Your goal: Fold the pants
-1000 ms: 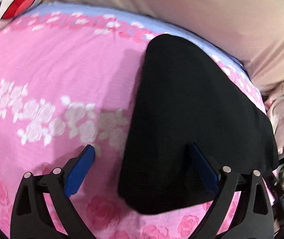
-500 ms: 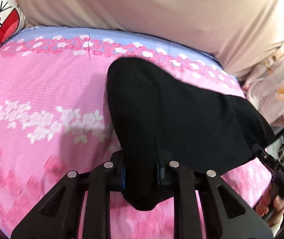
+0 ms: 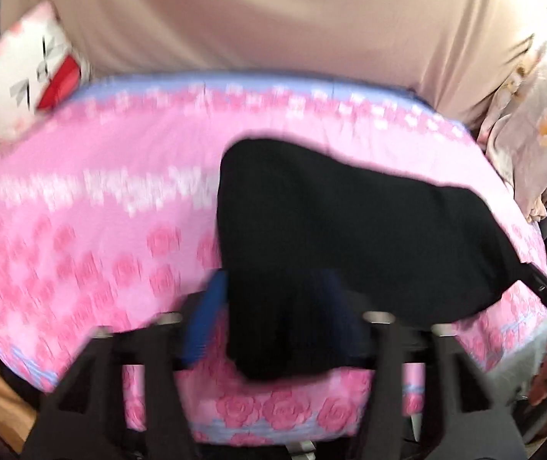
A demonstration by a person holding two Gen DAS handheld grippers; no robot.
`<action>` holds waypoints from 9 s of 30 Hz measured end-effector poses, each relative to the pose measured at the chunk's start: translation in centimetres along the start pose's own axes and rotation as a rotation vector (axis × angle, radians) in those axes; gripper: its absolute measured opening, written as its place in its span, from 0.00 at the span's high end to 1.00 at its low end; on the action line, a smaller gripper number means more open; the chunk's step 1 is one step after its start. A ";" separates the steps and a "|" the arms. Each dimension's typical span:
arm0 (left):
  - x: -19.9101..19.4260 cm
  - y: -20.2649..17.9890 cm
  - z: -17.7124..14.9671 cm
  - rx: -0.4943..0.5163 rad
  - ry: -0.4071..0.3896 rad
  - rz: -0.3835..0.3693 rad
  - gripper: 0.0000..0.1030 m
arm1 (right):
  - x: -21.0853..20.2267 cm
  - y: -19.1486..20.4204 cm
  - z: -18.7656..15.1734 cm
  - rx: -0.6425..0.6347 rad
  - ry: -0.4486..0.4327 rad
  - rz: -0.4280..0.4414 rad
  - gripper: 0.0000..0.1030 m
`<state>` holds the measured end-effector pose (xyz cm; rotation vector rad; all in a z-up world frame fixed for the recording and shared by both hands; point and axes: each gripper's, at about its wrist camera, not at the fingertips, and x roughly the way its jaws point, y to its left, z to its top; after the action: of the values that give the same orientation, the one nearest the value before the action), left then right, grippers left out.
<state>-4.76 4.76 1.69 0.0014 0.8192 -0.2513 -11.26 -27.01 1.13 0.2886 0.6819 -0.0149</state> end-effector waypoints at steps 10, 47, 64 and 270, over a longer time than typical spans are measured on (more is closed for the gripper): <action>3.9 -2.7 0.1 0.090 0.034 0.078 0.45 | 3.7 1.1 0.3 -0.044 0.062 -0.001 0.86; 6.0 -2.8 -0.5 0.072 0.073 0.110 0.19 | 9.0 0.3 3.7 -0.019 0.132 -0.056 0.55; 6.4 -2.2 0.2 0.051 0.071 0.131 0.19 | 4.9 2.5 3.6 -0.062 -0.014 -0.055 0.81; 11.8 0.3 6.9 -0.002 -0.021 0.219 0.19 | 18.7 8.1 7.2 -0.147 0.019 -0.150 0.50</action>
<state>7.98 1.78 -2.15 0.0862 0.7913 -0.0441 8.63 -19.65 -3.08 0.0961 0.7183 -0.1053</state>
